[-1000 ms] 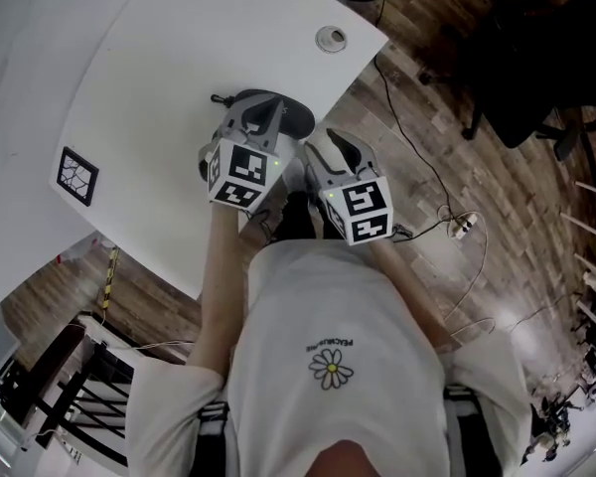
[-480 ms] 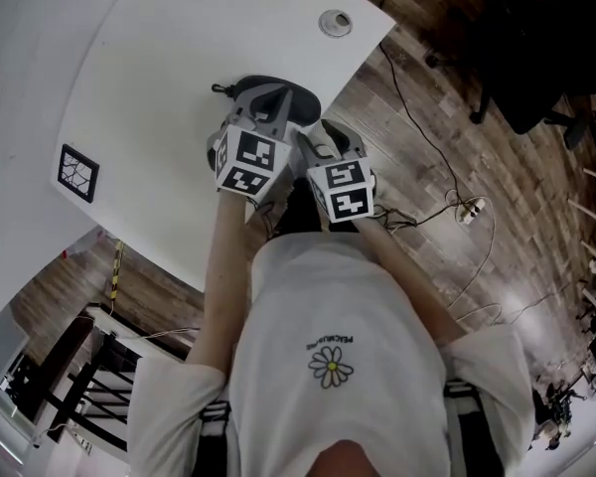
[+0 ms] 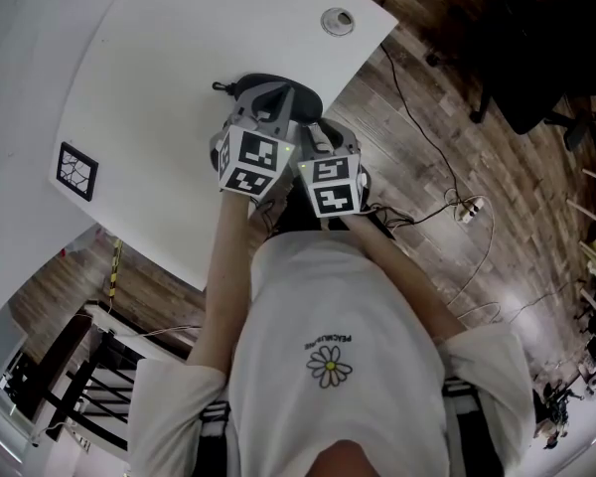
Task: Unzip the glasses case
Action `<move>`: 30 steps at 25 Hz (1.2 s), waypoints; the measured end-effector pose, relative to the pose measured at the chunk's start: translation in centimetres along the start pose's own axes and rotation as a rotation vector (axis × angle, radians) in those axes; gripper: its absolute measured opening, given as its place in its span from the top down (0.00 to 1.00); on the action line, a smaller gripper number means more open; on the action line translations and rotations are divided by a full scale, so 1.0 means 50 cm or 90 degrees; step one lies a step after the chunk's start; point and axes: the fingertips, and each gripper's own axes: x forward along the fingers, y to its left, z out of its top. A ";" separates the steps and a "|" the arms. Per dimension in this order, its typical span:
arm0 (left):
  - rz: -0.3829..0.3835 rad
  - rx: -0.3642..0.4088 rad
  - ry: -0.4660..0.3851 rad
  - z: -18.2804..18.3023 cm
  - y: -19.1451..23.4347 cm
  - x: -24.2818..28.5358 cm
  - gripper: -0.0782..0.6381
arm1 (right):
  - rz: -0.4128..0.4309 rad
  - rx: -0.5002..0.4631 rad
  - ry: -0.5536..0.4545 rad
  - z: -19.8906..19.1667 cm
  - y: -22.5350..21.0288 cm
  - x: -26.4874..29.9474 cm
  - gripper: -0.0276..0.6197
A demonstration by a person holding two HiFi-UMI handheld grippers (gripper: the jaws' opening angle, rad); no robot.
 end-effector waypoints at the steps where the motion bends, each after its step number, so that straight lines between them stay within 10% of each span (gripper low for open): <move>1: 0.002 -0.003 -0.002 0.000 0.000 -0.001 0.87 | 0.001 -0.003 -0.001 -0.001 0.000 -0.003 0.84; 4: 0.001 -0.006 -0.007 0.002 -0.001 -0.001 0.87 | -0.002 -0.029 -0.007 0.000 0.002 -0.011 0.95; 30: 0.000 -0.022 -0.025 -0.001 0.000 -0.004 0.87 | 0.045 -0.071 0.012 -0.005 0.020 -0.018 0.87</move>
